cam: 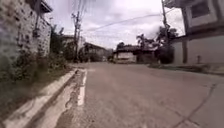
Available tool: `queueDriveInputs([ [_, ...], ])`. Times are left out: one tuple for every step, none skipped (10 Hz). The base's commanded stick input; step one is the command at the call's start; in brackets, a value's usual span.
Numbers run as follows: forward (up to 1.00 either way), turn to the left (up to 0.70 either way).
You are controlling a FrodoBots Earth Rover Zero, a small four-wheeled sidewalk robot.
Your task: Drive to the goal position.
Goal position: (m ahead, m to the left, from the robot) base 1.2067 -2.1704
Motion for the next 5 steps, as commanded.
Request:
queueDriveInputs([
  [0.58, -0.02],
  [0.67, -0.05],
  [0.70, -0.26],
  [0.70, -0.34],
  [0.70, -0.34],
])
